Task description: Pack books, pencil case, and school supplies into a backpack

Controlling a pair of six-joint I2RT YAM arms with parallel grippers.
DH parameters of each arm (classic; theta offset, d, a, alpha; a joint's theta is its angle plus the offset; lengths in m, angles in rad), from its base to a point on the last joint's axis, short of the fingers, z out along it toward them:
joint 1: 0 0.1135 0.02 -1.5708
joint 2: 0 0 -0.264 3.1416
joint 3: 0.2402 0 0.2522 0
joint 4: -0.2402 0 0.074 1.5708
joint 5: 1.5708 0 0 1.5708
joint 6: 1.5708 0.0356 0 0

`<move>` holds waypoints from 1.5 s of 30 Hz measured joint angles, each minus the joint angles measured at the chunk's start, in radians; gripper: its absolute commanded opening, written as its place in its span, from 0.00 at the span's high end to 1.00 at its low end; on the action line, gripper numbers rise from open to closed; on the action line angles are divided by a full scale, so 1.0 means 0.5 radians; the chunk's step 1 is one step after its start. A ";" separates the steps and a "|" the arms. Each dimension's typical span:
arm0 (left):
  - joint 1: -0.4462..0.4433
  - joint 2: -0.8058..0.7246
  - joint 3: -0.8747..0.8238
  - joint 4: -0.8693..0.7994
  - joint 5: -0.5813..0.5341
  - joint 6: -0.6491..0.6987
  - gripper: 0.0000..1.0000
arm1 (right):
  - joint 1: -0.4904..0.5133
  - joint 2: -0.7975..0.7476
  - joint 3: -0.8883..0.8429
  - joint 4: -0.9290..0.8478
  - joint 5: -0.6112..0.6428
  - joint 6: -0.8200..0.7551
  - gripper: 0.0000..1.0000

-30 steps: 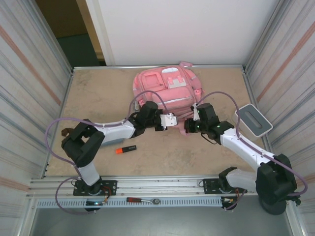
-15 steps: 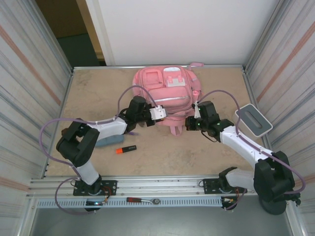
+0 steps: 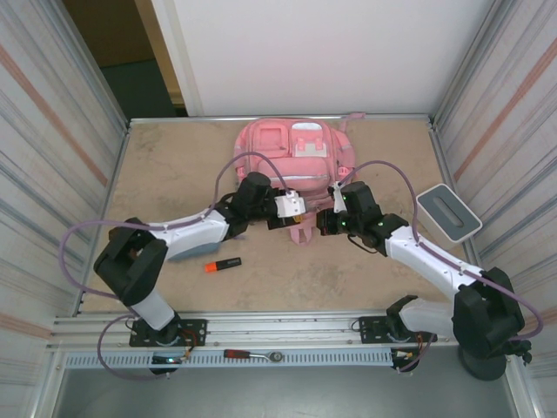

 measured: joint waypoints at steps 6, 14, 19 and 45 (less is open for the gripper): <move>-0.023 0.107 0.082 -0.056 0.001 0.024 0.86 | -0.002 -0.022 0.000 -0.029 0.021 -0.002 1.00; 0.043 0.072 0.024 -0.005 0.179 -0.008 0.97 | -0.173 -0.028 0.000 -0.144 0.148 -0.058 1.00; 0.189 -0.015 -0.090 0.024 0.365 -0.079 0.96 | -0.248 -0.026 0.001 -0.163 0.250 -0.064 1.00; -0.050 0.127 0.256 -0.212 0.021 -0.133 0.70 | -0.069 -0.150 0.001 -0.135 0.116 -0.037 1.00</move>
